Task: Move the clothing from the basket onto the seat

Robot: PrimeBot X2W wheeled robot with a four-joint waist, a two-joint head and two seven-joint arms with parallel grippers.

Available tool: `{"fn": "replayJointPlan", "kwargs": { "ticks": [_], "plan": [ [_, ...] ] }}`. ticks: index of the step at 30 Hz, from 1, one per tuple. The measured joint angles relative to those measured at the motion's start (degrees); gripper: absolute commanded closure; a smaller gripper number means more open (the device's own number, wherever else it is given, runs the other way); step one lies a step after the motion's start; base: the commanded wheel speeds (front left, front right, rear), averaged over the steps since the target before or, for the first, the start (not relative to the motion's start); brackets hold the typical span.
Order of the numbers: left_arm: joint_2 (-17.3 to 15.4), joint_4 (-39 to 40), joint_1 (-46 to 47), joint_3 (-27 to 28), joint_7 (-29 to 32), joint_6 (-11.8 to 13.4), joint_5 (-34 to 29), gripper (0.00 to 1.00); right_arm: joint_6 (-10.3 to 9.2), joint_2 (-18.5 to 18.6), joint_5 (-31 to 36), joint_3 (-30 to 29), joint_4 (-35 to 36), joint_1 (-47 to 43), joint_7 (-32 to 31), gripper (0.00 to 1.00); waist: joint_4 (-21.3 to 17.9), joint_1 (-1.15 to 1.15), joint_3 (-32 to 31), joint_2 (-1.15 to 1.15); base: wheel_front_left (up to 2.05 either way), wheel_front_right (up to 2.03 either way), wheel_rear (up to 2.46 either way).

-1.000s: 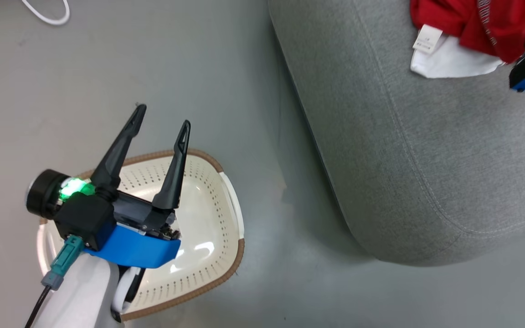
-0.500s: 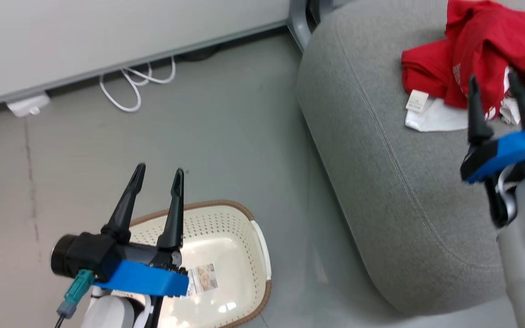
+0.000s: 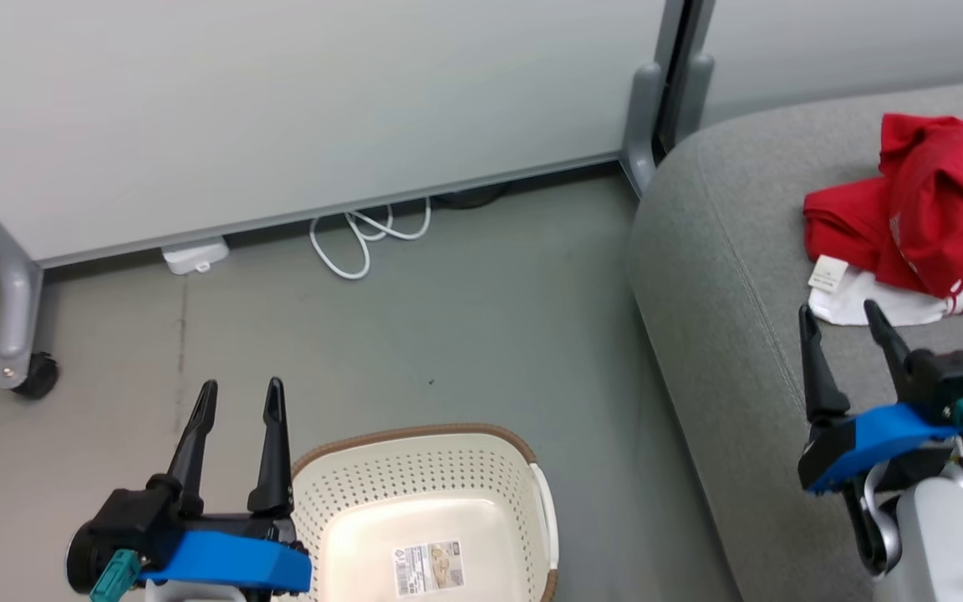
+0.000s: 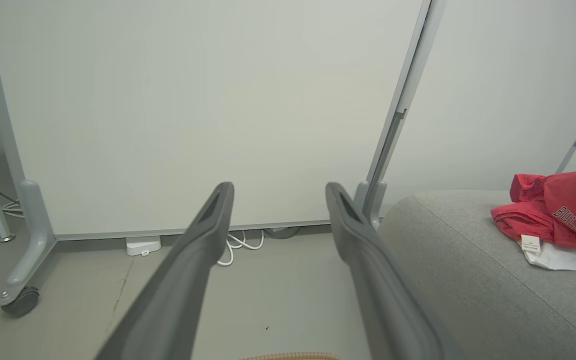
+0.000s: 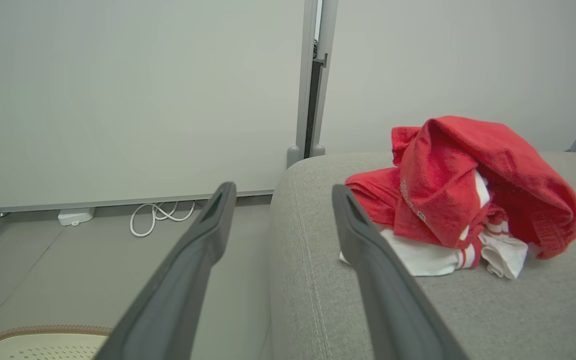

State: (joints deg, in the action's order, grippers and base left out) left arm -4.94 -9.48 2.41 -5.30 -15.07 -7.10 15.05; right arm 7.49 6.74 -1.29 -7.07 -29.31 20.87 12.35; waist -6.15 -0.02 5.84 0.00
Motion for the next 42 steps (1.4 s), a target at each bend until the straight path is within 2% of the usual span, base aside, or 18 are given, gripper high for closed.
{"fn": "replayJointPlan", "kwargs": {
  "ticks": [6,15,27,39,40,42],
  "plan": [
    [0.7,-1.87,-2.22,1.7,0.0,-0.03,-0.85,0.0,0.0,-2.71,1.18,0.33,7.3,-7.64,-1.77,0.0,3.01,0.0,-2.99,0.0,0.0,0.0,0.0],
    [1.0,-4.82,-3.6,4.05,0.0,-0.11,-1.22,0.0,0.0,-3.79,0.79,1.92,15.33,-15.08,-1.3,0.0,6.52,0.0,-5.95,0.0,0.0,0.0,0.0],
    [-0.41,-8.77,-2.99,1.76,0.0,-0.29,0.05,0.0,0.0,-3.8,-2.48,2.44,16.06,-17.13,-0.7,0.0,8.41,0.01,-6.21,0.0,0.0,0.0,0.0],
    [-1.26,-9.79,-2.38,0.51,0.0,-0.29,1.65,0.0,0.0,-3.8,-3.92,3.5,15.11,-17.14,-0.42,0.0,8.33,0.01,-6.03,0.0,0.0,0.0,0.0],
    [-1.27,-9.8,-2.38,0.25,0.0,-0.29,1.9,1.0,0.0,-3.8,-3.92,3.57,15.05,-17.14,-0.33,1.0,8.3,0.02,-6.03,0.0,0.0,0.0,0.0],
    [-1.04,-10.43,-2.71,0.09,0.1,-0.29,2.05,1.0,0.0,-3.85,-3.92,3.6,14.28,-17.31,-0.21,1.0,8.29,0.02,-6.03,0.0,0.0,0.0,0.0]
  ]
}}
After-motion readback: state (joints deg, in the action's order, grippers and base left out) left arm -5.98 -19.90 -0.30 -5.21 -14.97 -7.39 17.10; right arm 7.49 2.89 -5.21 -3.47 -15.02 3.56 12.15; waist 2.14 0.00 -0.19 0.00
